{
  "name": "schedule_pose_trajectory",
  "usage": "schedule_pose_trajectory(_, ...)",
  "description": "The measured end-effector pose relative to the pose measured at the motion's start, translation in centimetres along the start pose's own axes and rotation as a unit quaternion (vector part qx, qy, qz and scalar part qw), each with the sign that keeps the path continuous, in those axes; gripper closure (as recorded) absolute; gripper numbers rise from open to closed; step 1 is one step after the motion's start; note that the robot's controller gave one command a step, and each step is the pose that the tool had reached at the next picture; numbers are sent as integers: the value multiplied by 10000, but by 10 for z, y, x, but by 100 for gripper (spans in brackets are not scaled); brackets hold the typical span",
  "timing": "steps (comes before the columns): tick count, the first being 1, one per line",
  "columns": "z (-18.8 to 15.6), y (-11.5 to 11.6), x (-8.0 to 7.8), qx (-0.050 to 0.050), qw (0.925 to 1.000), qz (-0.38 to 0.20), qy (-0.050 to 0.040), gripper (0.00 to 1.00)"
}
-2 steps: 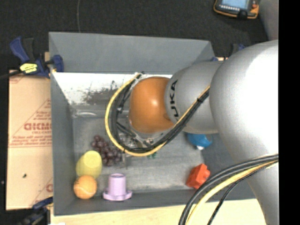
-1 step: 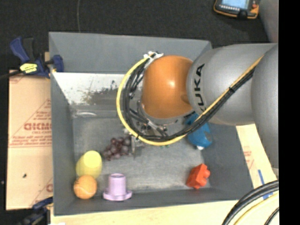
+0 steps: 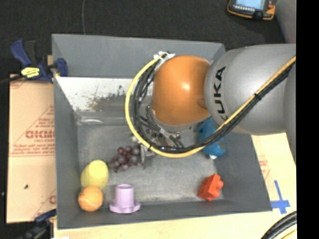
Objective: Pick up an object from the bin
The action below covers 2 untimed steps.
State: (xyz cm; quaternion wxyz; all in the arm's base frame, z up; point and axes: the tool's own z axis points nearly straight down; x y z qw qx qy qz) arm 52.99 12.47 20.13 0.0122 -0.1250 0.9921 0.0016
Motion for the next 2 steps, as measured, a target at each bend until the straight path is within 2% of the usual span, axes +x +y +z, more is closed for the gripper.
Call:
schedule_pose_trajectory(1,-20,-3,-4,0,10000,-15,56,100)
schedule_pose_trajectory(2,-51,-8,-24,-2,9918,-1275,31,100)
